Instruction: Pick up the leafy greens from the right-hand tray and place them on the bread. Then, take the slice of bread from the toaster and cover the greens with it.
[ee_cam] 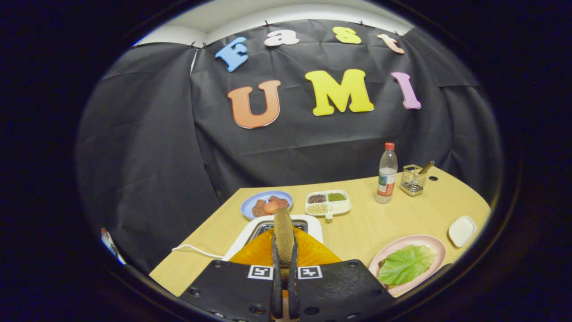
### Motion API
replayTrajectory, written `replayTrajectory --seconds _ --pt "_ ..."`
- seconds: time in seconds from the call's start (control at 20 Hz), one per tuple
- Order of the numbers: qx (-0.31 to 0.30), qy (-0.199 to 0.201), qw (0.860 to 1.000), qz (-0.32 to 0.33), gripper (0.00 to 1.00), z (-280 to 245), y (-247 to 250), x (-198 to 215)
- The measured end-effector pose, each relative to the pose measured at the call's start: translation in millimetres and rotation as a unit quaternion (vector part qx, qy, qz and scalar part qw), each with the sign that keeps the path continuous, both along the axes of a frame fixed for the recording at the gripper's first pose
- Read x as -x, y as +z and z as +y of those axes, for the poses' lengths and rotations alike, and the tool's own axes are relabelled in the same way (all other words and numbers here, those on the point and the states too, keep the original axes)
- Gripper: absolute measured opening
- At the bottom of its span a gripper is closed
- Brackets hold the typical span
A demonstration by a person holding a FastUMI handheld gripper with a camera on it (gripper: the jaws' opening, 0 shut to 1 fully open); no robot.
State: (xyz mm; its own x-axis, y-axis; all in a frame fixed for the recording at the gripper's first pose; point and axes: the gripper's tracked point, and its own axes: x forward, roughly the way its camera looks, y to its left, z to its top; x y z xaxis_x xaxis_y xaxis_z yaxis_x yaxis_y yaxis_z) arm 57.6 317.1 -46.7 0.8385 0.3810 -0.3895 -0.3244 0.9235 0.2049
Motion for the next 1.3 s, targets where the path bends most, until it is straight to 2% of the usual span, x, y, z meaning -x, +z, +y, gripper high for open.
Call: replayTrajectory --seconds 0.35,0.55,0.85,1.0,1.3 --pt "-0.062 0.007 0.995 -0.072 0.05 -19 70 16" --pt "-0.083 0.0 0.993 -0.085 0.05 -60 88 30" --pt "-0.051 -0.051 0.994 -0.076 0.05 -134 51 17" --pt "-0.032 -0.062 0.996 -0.048 0.05 -157 12 11" --pt "-0.054 -0.073 0.996 0.017 0.05 -182 -45 2"
